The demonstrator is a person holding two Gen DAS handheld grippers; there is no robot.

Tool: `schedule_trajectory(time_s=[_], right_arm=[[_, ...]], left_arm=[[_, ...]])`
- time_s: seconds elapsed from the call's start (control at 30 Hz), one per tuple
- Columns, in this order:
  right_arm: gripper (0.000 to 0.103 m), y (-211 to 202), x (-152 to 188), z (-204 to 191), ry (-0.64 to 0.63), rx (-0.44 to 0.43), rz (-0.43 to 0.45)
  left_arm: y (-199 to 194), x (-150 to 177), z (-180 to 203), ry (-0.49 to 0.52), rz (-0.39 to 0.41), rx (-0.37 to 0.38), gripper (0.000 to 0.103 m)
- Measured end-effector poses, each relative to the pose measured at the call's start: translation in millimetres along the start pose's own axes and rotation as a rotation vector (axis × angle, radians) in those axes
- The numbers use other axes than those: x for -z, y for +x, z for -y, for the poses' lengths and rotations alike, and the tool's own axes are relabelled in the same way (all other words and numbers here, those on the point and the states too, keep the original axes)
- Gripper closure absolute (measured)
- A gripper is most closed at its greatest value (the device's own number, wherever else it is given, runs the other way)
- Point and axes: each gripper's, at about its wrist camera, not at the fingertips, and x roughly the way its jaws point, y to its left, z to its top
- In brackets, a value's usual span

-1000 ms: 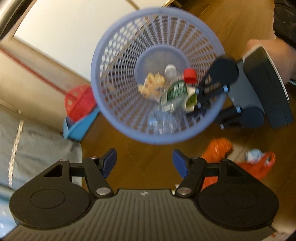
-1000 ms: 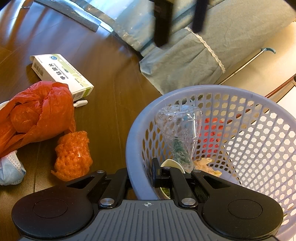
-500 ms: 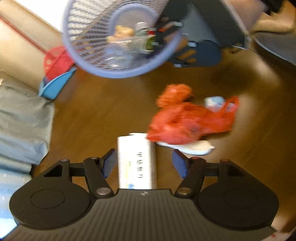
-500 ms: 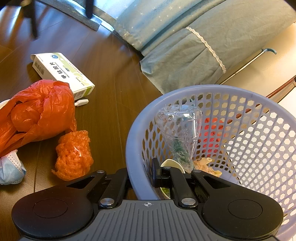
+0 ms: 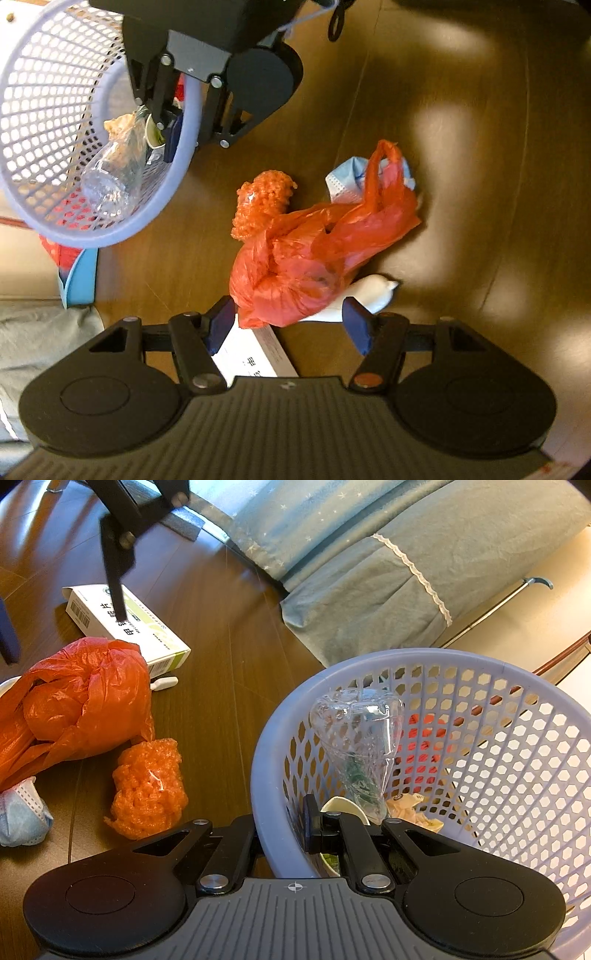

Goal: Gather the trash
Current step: 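Reach the left tool to the red plastic bag and grasp it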

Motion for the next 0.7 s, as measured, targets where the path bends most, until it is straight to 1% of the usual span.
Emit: schedule_trajectory(time_s=[0.03,0.07,0.1,0.17,0.27,0.4,0.43,0.5,0.53,0.6,0.7], right_arm=[[0.099,0.0,0.2,-0.3,0.0,0.0,0.0],[0.099,0.1,0.3,-0.5,-0.001,0.0,0.0],[0.099,0.2,0.4,-0.7,0.0,0.0,0.0],[0.099,0.2,0.4,-0.7,0.0,0.0,-0.001],[0.099,0.2,0.4,-0.8,0.0,0.001,0.0],[0.099,0.2,0.6,-1.0,-0.002,0.0,0.0],[0.099,0.2,0.7,-1.0,-0.003,0.0,-0.001],[0.099,0.5,0.6,-1.9,-0.002,0.0,0.0],[0.099,0.5,0.6,-2.0,-0.002,0.0,-0.001],[0.099,0.4,0.6,-1.9,-0.002,0.001,0.0],[0.099,0.5,0.5,-1.9,-0.001,0.0,-0.001]], left_arm=[[1.7,-0.2,0.7,0.019,-0.001,-0.005,0.042],[3.3,-0.3,1.3,0.037,0.0,-0.011,0.039],[5.0,-0.5,2.0,0.052,0.003,-0.016,0.034],[7.3,-0.6,3.4,0.087,0.011,-0.024,0.028],[10.2,-2.2,4.6,0.118,0.027,-0.012,0.028],[17.0,-4.9,5.5,0.145,0.021,-0.001,0.028],[18.8,-4.9,6.1,0.154,0.018,0.001,0.029],[22.4,-4.8,6.6,0.163,0.011,0.009,0.036],[23.8,-4.7,6.4,0.16,0.009,0.01,0.038],[24.4,-4.5,6.0,0.152,0.009,0.011,0.048],[21.2,-3.7,6.0,0.139,0.02,0.004,0.053]])
